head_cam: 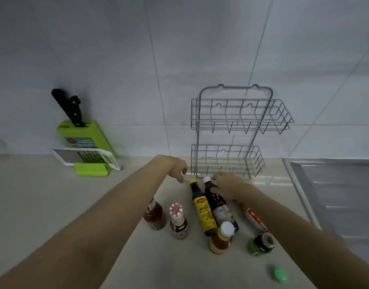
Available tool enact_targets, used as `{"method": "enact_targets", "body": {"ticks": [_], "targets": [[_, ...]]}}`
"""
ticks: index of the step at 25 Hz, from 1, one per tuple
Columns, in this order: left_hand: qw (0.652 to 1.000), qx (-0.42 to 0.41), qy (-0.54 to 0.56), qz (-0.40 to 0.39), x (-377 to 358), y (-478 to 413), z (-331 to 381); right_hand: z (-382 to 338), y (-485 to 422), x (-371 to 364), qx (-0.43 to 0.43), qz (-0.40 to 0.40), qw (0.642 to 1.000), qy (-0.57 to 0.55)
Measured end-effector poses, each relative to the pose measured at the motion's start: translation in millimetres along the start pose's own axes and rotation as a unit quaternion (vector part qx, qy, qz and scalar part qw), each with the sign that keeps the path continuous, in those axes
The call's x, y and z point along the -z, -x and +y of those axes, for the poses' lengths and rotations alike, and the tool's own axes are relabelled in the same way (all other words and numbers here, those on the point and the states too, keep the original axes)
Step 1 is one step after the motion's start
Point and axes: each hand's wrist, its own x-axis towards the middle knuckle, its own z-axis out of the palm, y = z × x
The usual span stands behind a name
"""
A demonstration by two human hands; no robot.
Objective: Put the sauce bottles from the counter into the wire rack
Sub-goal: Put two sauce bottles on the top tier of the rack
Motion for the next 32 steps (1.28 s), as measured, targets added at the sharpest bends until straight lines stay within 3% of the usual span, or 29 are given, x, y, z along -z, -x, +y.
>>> {"method": "enact_targets", "body": {"ticks": [4,9,14,18,21,26,32], "targets": [[0.998,-0.006,0.053,-0.018,-12.1,-39.4,-0.3,1.9,-23.3,-18.5,-0.021,-0.005,0.999,-0.041],[0.953,-0.01,0.296,-0.061,-36.3,-73.7,3.8,1.4,-45.9,-26.7,-0.017,-0.057,0.997,-0.041],[0.937,0.005,0.329,-0.115,-32.5,-79.9,10.3,6.6,-50.8,-25.6,-0.04,-0.102,0.988,-0.11],[0.865,0.038,0.471,-0.167,-27.2,-62.1,11.4,8.6,-41.5,-15.3,-0.099,-0.108,0.967,-0.206],[0.825,0.037,0.555,-0.102,-17.1,-40.5,15.0,6.9,-26.5,-5.4,-0.094,-0.059,0.959,-0.259],[0.849,0.012,0.52,0.09,0.8,14.2,15.8,-5.9,15.9,23.3,-0.065,0.065,0.962,-0.258],[0.83,-0.032,0.473,0.294,59.3,101.2,12.2,-25.2,76.9,90.5,-0.034,0.19,0.942,-0.276]]}}
